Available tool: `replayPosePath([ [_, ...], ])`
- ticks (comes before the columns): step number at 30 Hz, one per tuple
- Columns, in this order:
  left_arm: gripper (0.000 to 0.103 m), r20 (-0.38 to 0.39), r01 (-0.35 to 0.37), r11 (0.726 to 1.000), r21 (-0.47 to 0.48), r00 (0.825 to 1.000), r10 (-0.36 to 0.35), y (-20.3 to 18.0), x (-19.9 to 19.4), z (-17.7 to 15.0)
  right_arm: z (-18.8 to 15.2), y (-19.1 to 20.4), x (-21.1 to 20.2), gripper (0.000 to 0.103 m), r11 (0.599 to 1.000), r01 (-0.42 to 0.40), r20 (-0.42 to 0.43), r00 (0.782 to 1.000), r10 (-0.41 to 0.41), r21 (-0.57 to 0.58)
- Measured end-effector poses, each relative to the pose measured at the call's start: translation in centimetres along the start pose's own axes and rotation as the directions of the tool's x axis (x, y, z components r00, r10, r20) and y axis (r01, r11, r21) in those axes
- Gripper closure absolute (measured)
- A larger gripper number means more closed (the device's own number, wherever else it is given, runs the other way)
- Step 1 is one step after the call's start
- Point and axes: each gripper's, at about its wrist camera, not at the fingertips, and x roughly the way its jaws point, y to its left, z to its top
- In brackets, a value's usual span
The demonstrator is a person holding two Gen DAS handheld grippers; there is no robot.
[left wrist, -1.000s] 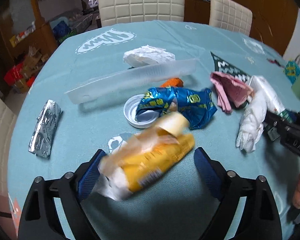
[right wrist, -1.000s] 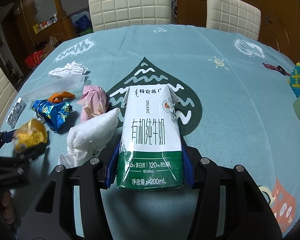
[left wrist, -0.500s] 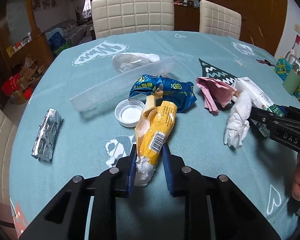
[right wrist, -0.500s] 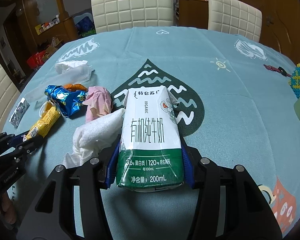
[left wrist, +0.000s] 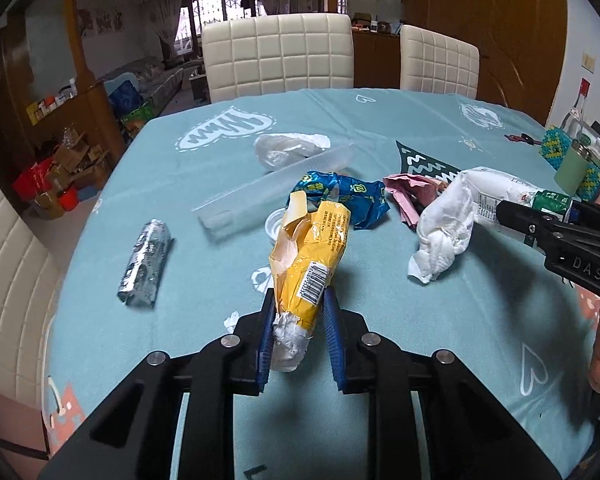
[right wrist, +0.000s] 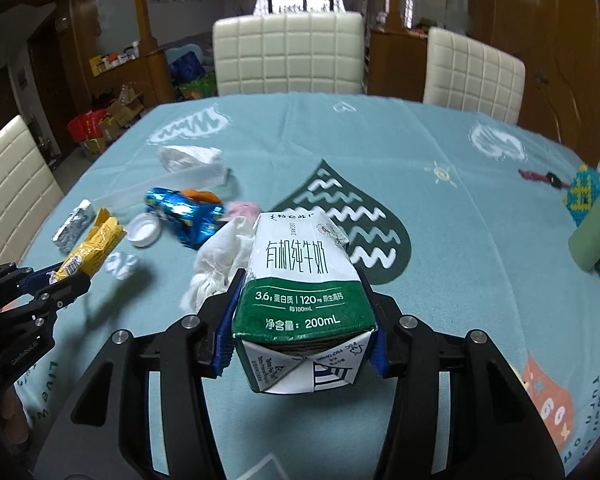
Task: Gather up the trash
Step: 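Grasp the yellow snack bag with the left tool, then carry the milk carton and yellow bag toward the clear bin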
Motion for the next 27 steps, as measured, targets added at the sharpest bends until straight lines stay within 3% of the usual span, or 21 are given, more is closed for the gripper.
replayPosePath([
  [11,0.08,0.063,-0.025,0.999,-0.042,0.998,0.027,2.9,-3.9,-1.5,0.2,5.0,-4.8,0.051,0.994,-0.023,0.106,0.994,0.034,-0.106],
  [27,0.08,0.097,-0.123,0.984,-0.132,0.986,0.136,9.8,-7.3,-5.7,0.0,15.4,-5.2,0.051,0.953,-0.139,0.057,0.986,0.16,-0.27],
])
